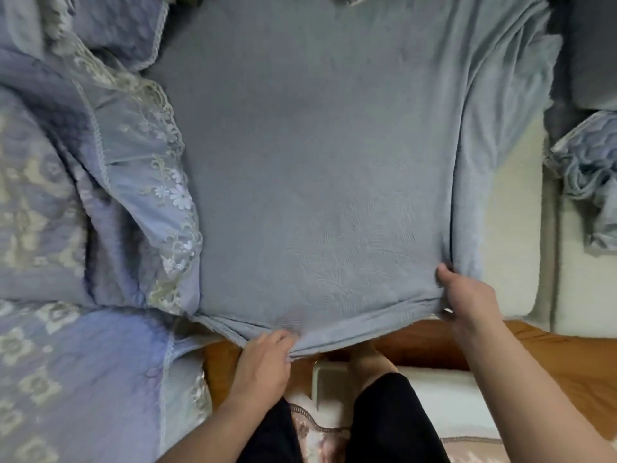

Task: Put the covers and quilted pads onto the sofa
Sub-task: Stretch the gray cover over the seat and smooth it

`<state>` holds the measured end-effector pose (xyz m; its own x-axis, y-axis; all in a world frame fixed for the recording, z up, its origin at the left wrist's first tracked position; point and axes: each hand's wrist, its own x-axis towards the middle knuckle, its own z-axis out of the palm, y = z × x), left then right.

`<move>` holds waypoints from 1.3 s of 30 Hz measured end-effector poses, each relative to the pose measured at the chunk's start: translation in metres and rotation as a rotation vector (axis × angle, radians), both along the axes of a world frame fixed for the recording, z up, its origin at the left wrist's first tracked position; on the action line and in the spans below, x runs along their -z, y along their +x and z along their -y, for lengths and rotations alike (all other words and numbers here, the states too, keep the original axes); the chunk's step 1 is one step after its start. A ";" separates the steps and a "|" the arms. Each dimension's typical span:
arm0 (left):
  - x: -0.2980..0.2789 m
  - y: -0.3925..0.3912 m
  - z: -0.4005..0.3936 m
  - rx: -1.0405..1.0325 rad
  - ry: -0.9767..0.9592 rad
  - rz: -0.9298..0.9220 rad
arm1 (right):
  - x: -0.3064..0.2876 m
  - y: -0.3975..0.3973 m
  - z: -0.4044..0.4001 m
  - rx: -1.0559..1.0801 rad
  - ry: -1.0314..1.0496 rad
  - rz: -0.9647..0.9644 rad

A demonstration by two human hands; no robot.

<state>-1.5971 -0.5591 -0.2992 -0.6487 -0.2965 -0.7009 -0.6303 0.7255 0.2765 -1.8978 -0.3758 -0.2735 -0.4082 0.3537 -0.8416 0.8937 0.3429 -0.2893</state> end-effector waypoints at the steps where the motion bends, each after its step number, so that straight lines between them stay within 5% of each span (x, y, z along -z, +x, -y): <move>1: -0.003 -0.002 -0.015 -0.048 0.022 0.026 | -0.002 0.005 -0.017 -0.013 0.065 0.006; 6: 0.021 -0.015 -0.041 -0.090 0.025 0.179 | -0.002 0.012 -0.054 -0.189 0.056 0.003; 12: 0.054 -0.030 -0.030 -0.028 0.069 0.244 | -0.012 -0.012 -0.017 0.307 -0.655 -0.123; 14: 0.059 -0.030 -0.034 0.042 0.073 0.318 | -0.001 -0.007 -0.029 0.378 -0.595 -0.096; 19: 0.043 -0.032 -0.059 0.156 0.180 0.465 | 0.028 0.012 -0.094 0.523 -0.040 -0.102; 25: -0.003 -0.091 -0.064 0.239 0.284 0.237 | 0.036 -0.003 -0.101 0.575 -0.356 -0.074; 30: -0.030 -0.178 -0.070 0.106 0.106 -0.176 | 0.046 -0.004 -0.118 0.621 -0.032 -0.155; 35: -0.016 -0.261 -0.087 0.158 0.274 -0.022 | 0.055 -0.001 -0.125 0.566 -0.011 -0.234; 39: -0.024 -0.319 -0.148 -0.200 0.616 -0.012 | 0.042 0.008 -0.134 0.358 -0.302 -0.294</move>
